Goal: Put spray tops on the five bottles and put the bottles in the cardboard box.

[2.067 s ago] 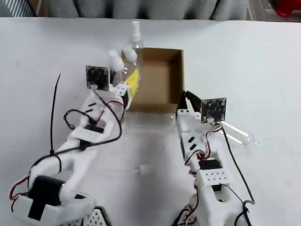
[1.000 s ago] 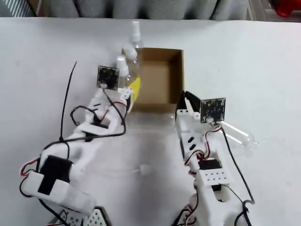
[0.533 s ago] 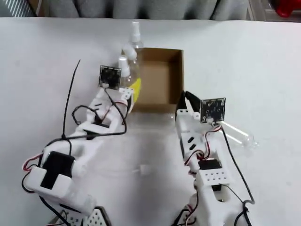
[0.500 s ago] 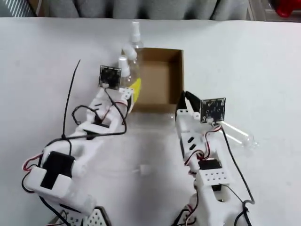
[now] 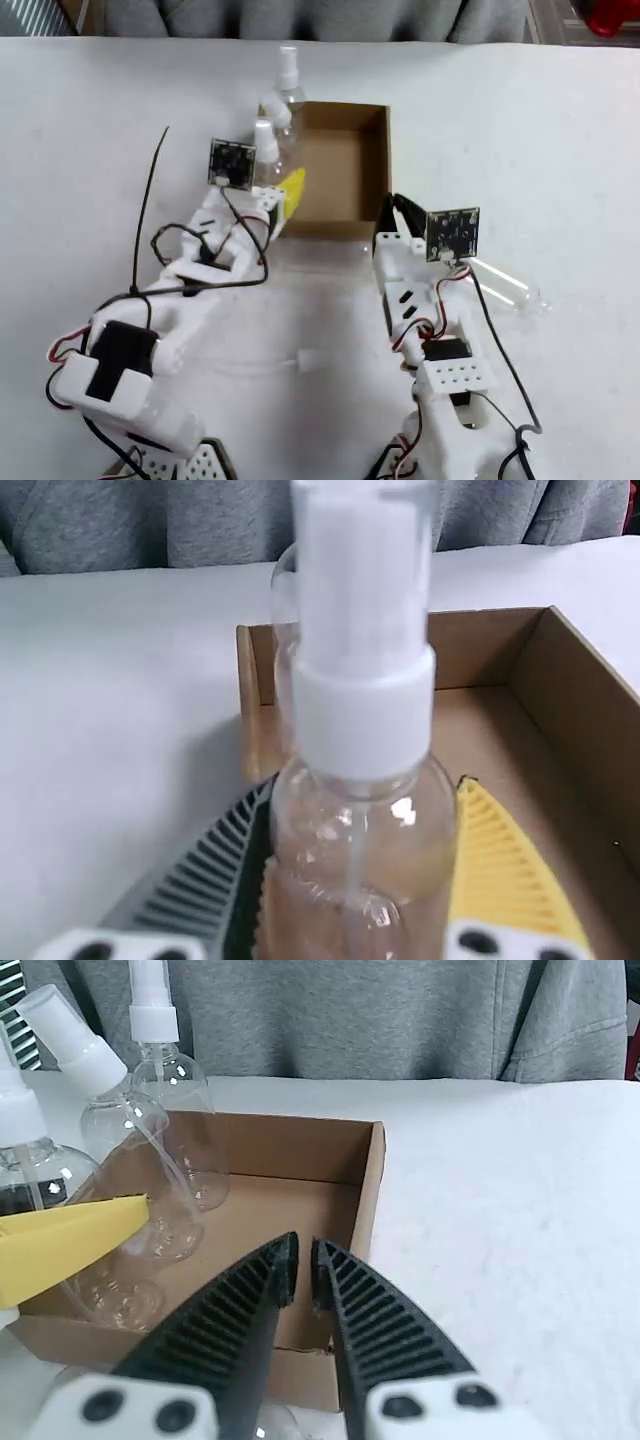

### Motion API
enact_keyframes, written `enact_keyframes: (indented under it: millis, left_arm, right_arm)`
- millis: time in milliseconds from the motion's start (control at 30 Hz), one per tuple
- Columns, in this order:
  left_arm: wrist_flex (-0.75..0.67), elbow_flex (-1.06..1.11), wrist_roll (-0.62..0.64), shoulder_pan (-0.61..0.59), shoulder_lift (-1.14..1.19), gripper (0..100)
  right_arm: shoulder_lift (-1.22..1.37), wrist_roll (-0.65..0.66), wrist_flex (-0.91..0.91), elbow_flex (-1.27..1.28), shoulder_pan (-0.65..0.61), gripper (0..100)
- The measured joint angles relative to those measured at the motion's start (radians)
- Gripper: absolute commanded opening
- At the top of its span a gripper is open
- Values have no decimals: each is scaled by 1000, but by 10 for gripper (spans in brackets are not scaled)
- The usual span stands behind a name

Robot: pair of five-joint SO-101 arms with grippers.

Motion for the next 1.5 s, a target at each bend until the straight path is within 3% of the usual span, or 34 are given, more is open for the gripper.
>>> enact_keyframes:
  millis: [233,467,1500]
  left_arm:
    - [0,0,0,-11,2,272]
    - [0,2,68,-14,3,473]
    - [0,3,87,-29,3,476]
  right_arm:
    - [0,0,0,0,0,15]
    - [0,0,0,0,0,15]
    - [0,0,0,0,0,15]
